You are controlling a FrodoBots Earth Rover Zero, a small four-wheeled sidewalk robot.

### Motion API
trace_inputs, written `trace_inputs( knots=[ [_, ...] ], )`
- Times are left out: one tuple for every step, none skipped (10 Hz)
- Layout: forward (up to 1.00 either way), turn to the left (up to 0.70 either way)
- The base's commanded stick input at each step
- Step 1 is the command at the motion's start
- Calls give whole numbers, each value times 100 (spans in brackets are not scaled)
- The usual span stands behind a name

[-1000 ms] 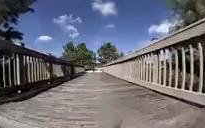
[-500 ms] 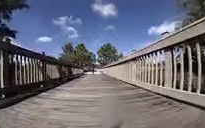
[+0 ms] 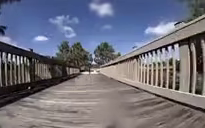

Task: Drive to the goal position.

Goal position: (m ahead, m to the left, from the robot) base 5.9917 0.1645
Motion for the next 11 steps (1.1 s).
trace_inputs(
  knots=[
    [85, 0],
    [85, 0],
    [85, 0],
    [85, 0],
    [85, 0],
    [85, 0],
    [85, 0],
    [85, -23],
    [85, -34],
    [85, -13],
    [85, 0]
  ],
)
